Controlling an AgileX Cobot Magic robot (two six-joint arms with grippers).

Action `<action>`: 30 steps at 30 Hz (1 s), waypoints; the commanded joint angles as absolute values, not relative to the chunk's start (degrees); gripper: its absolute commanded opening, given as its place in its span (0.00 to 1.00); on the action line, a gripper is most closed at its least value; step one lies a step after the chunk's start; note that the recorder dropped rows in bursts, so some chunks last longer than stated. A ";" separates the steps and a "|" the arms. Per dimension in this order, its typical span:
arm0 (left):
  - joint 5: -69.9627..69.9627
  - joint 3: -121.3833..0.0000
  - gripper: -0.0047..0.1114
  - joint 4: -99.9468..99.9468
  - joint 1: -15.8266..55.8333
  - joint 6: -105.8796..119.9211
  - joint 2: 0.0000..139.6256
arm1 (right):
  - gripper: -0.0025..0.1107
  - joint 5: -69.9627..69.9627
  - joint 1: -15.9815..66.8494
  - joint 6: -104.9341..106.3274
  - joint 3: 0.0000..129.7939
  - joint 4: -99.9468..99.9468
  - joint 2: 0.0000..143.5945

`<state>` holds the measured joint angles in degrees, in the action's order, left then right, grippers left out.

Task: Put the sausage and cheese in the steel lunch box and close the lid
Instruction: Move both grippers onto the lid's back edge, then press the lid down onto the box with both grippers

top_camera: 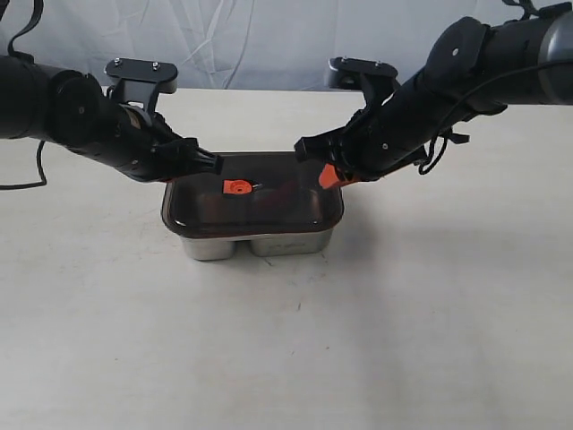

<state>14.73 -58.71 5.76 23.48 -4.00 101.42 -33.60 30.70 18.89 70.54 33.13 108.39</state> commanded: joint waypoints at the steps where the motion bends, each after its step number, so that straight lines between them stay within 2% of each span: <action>1: 13.73 -58.99 0.04 6.51 23.58 -3.83 102.17 | 0.02 -34.31 30.82 19.58 70.64 33.03 110.66; 11: 13.90 -58.99 0.04 6.51 23.58 -3.83 106.68 | 0.02 -34.53 30.82 19.58 70.64 33.15 113.78; 30: 11.51 -58.99 0.04 6.28 23.58 -2.39 106.03 | 0.02 -35.60 30.82 19.58 70.64 31.04 113.04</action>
